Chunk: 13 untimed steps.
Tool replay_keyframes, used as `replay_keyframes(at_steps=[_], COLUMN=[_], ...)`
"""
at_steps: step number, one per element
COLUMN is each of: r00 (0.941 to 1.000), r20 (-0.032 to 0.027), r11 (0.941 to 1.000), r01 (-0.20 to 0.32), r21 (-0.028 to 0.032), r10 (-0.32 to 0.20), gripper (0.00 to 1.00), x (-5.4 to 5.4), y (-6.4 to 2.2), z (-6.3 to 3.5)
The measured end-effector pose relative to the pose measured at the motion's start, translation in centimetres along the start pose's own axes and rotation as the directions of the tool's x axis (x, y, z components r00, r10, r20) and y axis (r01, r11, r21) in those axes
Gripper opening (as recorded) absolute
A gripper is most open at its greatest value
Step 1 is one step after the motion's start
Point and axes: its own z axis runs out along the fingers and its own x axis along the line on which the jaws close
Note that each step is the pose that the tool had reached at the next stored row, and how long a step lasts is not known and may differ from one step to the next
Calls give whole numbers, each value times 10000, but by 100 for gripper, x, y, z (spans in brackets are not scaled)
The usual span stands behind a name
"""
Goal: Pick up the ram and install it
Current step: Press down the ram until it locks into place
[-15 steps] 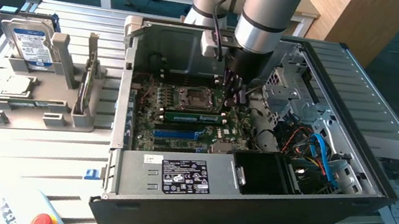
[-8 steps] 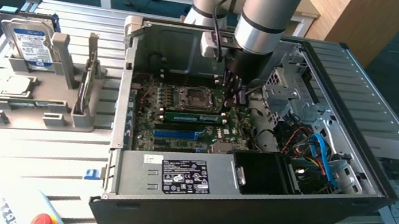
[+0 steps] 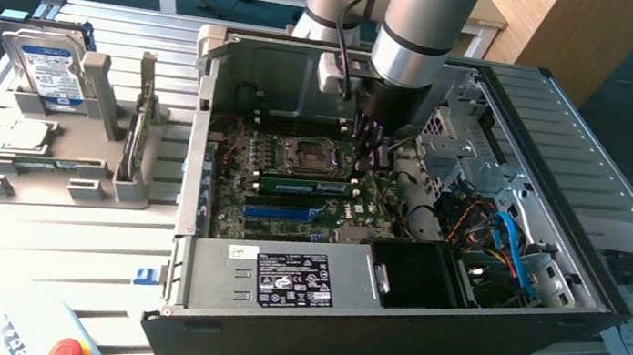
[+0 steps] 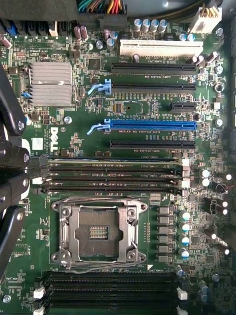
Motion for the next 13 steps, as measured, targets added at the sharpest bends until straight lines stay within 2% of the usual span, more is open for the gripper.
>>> replay_keyframes(at_steps=[13], r00=[10000], r20=[1], r11=[10000], r01=[0], r21=[0], r10=[0], gripper=[10], x=[-1], y=[-1], z=[45])
